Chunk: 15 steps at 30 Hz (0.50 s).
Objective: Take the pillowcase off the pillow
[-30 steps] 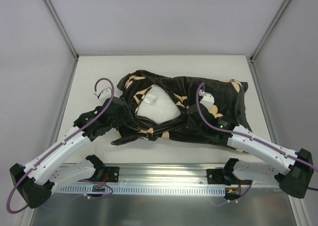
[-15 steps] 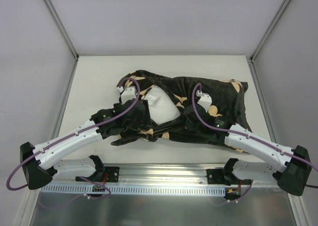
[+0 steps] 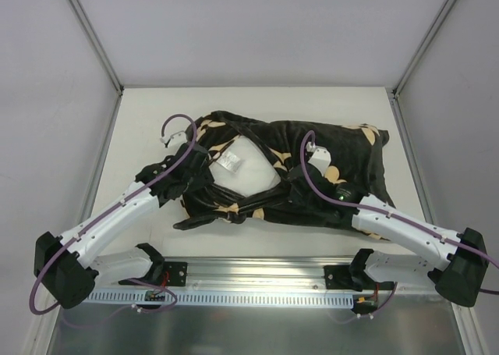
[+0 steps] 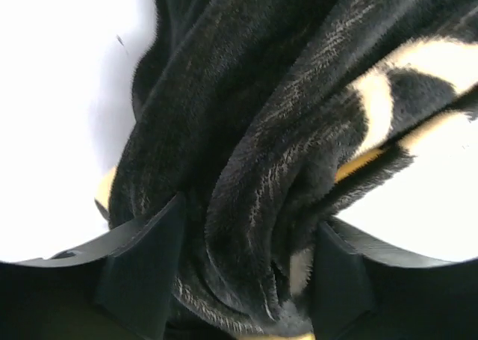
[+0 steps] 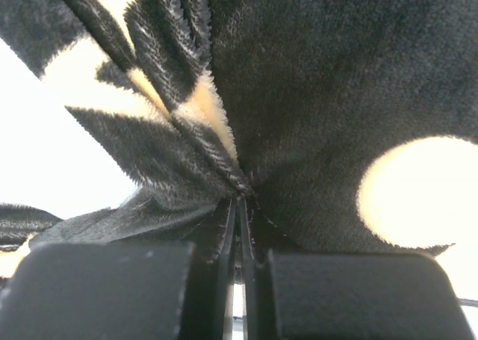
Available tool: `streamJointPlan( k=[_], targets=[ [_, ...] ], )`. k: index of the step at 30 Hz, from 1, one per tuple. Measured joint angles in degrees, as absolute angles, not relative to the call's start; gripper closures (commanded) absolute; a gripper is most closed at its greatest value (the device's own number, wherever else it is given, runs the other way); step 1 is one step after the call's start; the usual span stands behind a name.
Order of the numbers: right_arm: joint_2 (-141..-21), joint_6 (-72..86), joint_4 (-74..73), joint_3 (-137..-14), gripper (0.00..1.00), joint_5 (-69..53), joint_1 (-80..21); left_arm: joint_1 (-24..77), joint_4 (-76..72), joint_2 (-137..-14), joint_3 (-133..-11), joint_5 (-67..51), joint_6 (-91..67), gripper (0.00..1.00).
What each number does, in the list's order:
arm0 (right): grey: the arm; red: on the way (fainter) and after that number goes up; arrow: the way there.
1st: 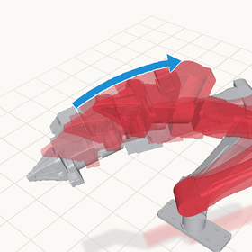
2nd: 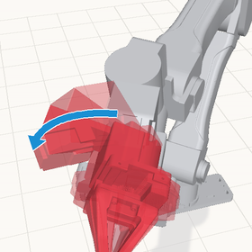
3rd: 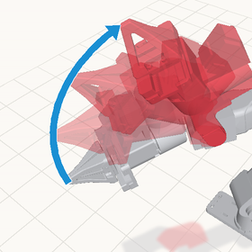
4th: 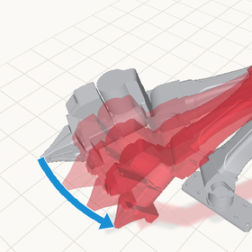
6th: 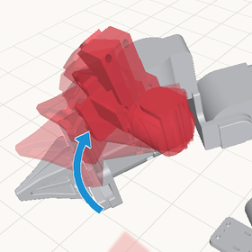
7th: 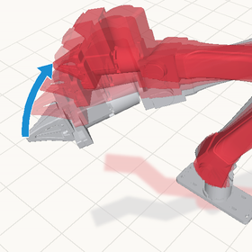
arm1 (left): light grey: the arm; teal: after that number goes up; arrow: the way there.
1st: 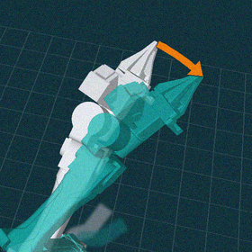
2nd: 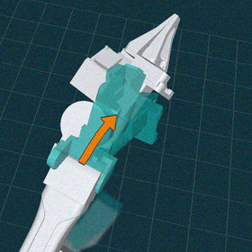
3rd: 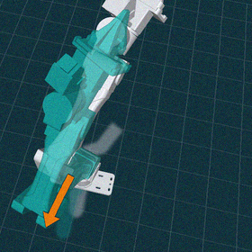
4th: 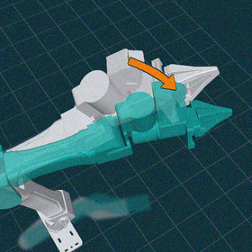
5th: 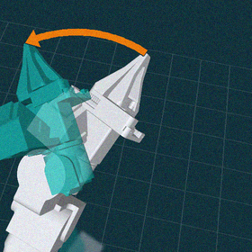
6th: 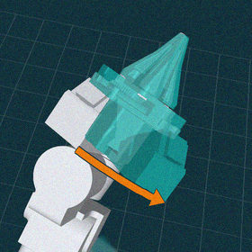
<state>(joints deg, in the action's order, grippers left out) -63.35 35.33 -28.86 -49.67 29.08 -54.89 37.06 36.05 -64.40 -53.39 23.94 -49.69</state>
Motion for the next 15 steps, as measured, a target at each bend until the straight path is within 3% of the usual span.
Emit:
streamJointPlan(
  k=[4,5,8,9,11,13,14,15],
  targets=[
    [-63.7,35.3,-29.1,-49.7,0.99,28.9,-55.0,36.5,34.9,-60.1,-51.0,21.0,-49.9,0.72],
    [-63.9,35.3,-29.2,-49.8,0.99,28.9,-55.0,36.2,34.7,-59.0,-50.2,20.4,-50.0,0.72],
    [-64.4,35.2,-29.5,-50.3,0.99,28.7,-55.0,35.1,34.1,-56.7,-47.8,18.5,-50.4,0.71],
    [-64.4,35.1,-29.6,-50.4,0.99,28.7,-55.0,34.7,33.8,-56.2,-46.9,17.8,-50.7,0.65],
    [-64.4,34.8,-30.3,-51.0,0.99,28.7,-55.0,33.5,32.9,-55.2,-44.5,16.4,-51.4,0.38],
    [-64.4,34.0,-31.1,-51.8,0.95,29.0,-55.0,31.9,32.2,-54.7,-42.1,14.7,-52.7,0.37],
    [-64.3,33.5,-31.6,-52.4,0.86,29.1,-55.0,31.0,31.2,-54.4,-40.7,13.6,-53.2,0.41],
    [-64.3,32.9,-32.1,-53.1,0.79,29.0,-55.0,30.2,30.1,-54.2,-39.5,12.4,-53.5,0.57]
  ],
)
